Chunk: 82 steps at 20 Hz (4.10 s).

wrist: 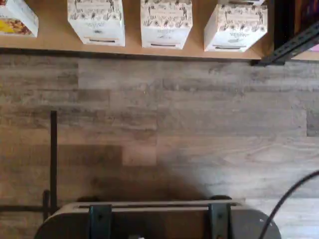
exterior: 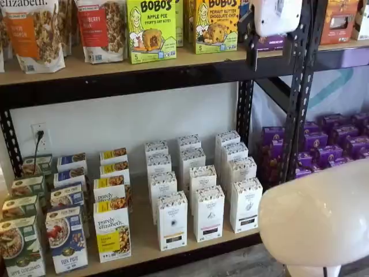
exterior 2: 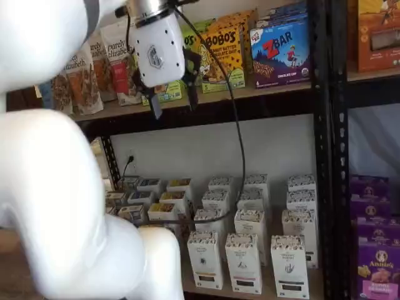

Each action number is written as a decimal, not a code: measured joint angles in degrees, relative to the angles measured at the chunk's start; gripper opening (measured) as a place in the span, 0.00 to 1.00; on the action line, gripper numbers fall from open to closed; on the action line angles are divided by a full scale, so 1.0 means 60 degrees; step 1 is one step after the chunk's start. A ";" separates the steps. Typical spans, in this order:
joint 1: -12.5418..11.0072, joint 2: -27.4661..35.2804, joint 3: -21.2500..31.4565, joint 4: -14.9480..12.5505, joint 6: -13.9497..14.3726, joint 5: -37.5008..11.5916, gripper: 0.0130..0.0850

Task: Pick up the white box with a green strip in the middle, on the bottom shelf, the sixth box from the left

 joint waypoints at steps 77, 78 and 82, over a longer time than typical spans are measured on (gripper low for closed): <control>-0.3198 1.3574 0.0345 -0.1568 -0.1085 -1.4972 1.00; -0.3235 1.3660 0.0219 -0.1653 -0.1042 -1.4943 1.00; -0.3368 1.3978 -0.0238 -0.1938 -0.0898 -1.4848 1.00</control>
